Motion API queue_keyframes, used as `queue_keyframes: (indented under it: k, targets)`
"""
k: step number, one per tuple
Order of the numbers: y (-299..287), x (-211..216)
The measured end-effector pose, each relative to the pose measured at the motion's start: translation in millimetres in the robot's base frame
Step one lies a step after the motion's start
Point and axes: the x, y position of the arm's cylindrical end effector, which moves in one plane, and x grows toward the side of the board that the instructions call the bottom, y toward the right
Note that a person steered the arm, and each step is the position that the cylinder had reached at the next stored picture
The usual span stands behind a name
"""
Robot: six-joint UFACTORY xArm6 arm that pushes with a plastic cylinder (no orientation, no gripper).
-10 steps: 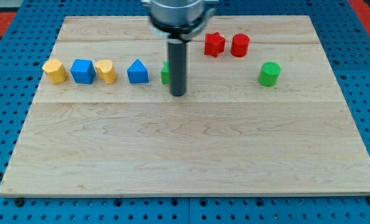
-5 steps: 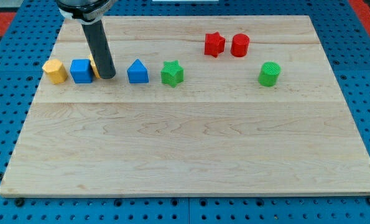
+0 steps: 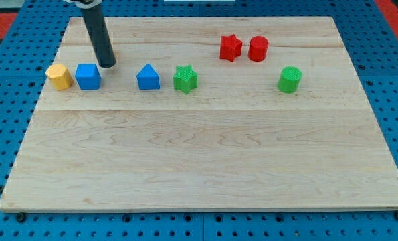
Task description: Move the yellow heart to the top center
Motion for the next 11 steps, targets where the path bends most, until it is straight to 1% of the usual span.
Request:
queue_keyframes:
  k: [1, 2, 3, 4, 5, 6, 7, 8, 9, 10, 11]
  targets:
    - [-38.2, -21.8]
    - [-44.0, -42.6]
    - [43.4, -30.6]
    - [105.3, -30.6]
    - [65.5, -37.4]
    - [3.5, -48.6]
    - [-6.5, -71.8]
    - [77.5, -73.1]
    - [113.6, -72.6]
    - [104.8, -72.2]
    - [129.5, -63.7]
